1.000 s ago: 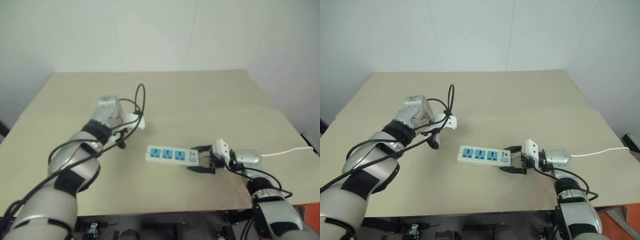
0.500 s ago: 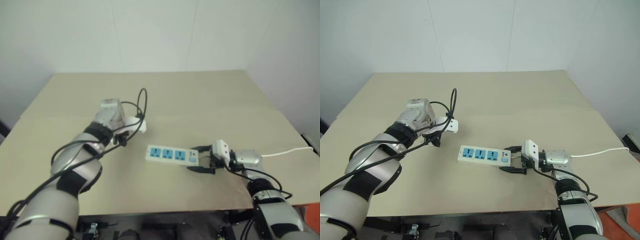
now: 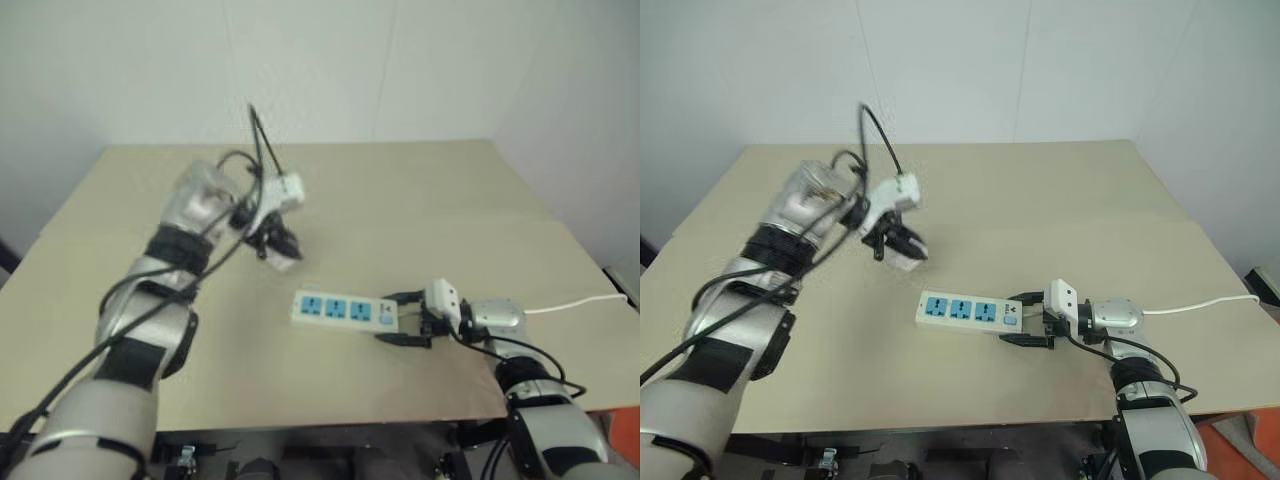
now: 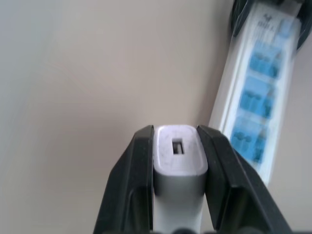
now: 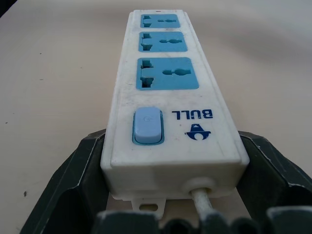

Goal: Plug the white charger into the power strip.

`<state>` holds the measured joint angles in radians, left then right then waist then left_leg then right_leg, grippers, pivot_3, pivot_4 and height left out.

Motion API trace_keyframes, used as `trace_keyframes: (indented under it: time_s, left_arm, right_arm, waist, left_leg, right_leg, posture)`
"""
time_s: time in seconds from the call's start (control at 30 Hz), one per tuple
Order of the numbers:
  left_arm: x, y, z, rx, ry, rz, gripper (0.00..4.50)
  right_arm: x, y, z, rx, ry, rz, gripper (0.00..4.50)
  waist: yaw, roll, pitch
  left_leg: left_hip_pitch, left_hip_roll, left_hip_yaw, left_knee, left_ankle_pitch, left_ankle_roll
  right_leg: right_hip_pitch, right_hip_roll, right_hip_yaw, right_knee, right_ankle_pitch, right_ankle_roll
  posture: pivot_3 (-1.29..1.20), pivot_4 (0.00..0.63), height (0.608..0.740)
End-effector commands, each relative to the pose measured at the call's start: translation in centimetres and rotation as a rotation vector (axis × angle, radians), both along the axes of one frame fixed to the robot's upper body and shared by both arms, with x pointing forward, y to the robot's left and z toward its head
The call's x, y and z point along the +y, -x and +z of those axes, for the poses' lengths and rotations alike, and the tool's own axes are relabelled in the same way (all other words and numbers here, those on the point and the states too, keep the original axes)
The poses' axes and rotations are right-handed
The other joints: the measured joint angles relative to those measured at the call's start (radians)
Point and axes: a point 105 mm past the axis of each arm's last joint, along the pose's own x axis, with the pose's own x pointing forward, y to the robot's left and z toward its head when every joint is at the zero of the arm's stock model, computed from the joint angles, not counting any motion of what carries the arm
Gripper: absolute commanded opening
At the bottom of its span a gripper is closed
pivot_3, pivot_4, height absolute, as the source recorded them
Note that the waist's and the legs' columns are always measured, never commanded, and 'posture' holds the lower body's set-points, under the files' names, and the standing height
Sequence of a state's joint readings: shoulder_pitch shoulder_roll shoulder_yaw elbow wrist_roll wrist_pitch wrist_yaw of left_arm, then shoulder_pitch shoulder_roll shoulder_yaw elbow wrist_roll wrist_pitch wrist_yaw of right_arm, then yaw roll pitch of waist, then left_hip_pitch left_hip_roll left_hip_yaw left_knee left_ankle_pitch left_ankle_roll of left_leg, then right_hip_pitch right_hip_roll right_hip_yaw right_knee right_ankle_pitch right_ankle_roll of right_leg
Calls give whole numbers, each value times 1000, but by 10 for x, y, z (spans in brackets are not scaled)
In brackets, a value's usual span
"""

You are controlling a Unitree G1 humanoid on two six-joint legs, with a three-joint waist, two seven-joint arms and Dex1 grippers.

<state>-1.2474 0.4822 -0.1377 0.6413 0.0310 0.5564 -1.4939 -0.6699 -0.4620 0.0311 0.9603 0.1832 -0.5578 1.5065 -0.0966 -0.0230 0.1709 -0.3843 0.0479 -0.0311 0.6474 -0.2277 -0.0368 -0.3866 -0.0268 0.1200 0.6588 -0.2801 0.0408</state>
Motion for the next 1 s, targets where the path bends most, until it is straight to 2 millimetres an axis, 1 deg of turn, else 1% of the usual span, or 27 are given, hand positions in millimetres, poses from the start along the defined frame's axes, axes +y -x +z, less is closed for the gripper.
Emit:
trace_keyframes:
  time_s: [0.03, 0.07, 0.13, 0.23, 0.3, 0.4, 0.5, 0.63, 1.0]
  left_arm:
    - [5, 21, 24, -65, 376, -105, 1017]
    - [6, 30, 16, -90, 420, -149, 1017]
    - [8, 43, 5, -107, 458, -194, 1017]
    - [7, 57, -9, -59, 573, -255, 1017]
    - [4, 59, -20, -58, 599, -262, 1017]
    - [-3, 62, -35, -48, 562, -322, 1017]
    - [-7, 64, -44, -32, 534, -380, 1017]
    - [-19, 62, -59, -44, 476, -422, 1017]
    - [-39, 59, -75, -10, 537, -460, 1017]
  right_arm:
    - [2, 9, -14, 110, 45, 67, 3403]
    - [5, 9, -14, 118, 40, 78, 3403]
    - [9, 9, -14, 124, 38, 91, 3403]
    - [15, 7, -15, 144, 34, 99, 3403]
    - [18, 7, -15, 148, 32, 109, 3403]
    - [21, 7, -15, 151, 32, 128, 3403]
    - [23, 8, -14, 149, 34, 144, 3403]
    - [26, 9, -15, 147, 41, 160, 3403]
    - [25, 19, -25, 158, 51, 174, 3403]
  waist:
    - [0, 1, -1]
    - [-1, 4, -3]
    - [-1, 5, -4]
    - [-1, 3, -4]
    - [-1, 3, -4]
    - [-6, 2, -4]
    - [-8, 2, -5]
    - [-13, 2, -5]
    - [-19, 2, -5]
  left_leg:
    - [1, 0, 0, 0, 0, 0]
    - [1, 0, 0, 0, 0, 0]
    - [2, 0, 1, 1, 0, 0]
    - [2, 0, 0, 2, 1, -1]
    - [1, 0, -1, 4, 1, -1]
    - [4, 0, 0, 5, 1, -1]
    - [5, 0, 0, 4, 1, -1]
    - [4, 0, 0, 4, 0, -1]
    - [4, 0, 0, 4, 0, -1]
  right_leg:
    - [0, 0, 0, 0, 0, 0]
    - [0, -1, 0, 2, 0, 0]
    - [1, -1, 0, 5, 0, 0]
    - [0, 0, 0, 4, 0, 0]
    - [0, 0, 0, 5, 0, 0]
    - [2, 1, 0, 5, 0, 0]
    - [3, 1, 1, 5, 0, 0]
    - [3, 1, 1, 4, 0, 0]
    - [3, 1, 1, 4, 0, 0]
  posture:
    - [0, 150, 740]
    - [0, 150, 740]
    - [0, 150, 740]
    - [0, 150, 740]
    - [0, 150, 740]
    - [0, 150, 740]
    - [0, 150, 740]
    - [0, 150, 740]
    - [0, 150, 740]
